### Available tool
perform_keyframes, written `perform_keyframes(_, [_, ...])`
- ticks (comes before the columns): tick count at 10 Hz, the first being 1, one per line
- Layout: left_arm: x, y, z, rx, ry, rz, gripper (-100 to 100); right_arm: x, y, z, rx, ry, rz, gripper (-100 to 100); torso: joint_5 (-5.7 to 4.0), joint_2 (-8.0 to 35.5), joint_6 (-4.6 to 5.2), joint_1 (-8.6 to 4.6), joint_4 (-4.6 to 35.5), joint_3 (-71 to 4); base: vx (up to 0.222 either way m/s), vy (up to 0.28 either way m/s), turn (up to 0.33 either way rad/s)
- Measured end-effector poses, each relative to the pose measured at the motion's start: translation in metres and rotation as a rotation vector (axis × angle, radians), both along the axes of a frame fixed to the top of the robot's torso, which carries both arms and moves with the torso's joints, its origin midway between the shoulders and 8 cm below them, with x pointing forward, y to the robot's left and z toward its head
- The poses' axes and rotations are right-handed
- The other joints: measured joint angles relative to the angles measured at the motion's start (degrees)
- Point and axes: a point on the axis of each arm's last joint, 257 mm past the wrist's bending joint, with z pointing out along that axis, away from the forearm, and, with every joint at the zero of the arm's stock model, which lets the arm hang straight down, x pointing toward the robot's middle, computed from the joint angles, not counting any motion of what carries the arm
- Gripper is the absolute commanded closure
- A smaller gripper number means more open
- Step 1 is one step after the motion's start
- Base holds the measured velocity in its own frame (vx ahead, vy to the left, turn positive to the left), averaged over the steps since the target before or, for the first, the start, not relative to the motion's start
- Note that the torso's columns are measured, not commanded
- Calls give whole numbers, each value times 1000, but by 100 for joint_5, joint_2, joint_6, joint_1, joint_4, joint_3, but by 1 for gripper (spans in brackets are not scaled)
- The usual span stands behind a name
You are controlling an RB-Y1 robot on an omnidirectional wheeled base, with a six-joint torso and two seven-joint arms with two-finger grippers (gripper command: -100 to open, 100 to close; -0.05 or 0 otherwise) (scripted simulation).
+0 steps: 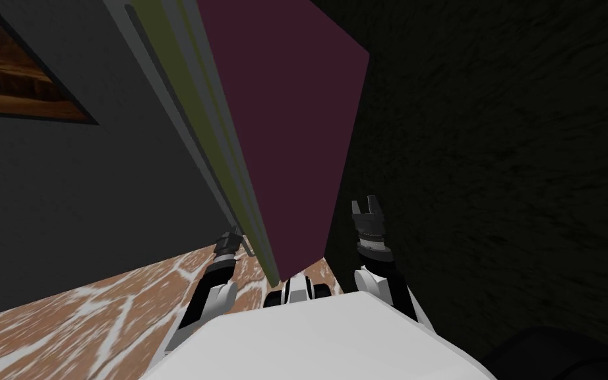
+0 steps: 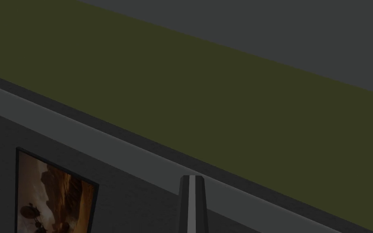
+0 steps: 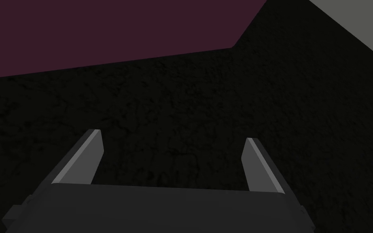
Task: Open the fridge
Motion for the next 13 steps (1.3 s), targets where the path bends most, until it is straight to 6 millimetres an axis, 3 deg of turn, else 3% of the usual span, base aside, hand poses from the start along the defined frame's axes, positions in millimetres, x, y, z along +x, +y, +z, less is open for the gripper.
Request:
perform_keyframes(5, [7, -13, 1, 1, 3, -69, 100, 0, 0, 0, 0, 0, 0, 0, -25, -65, 50, -70, -7, -42, -30, 310, -104])
perform_keyframes(13, [18, -41, 9, 0, -4, -185, 100, 0, 0, 0, 0, 0, 0, 0, -22, 3, 4, -78, -2, 0, -47, 274, -98])
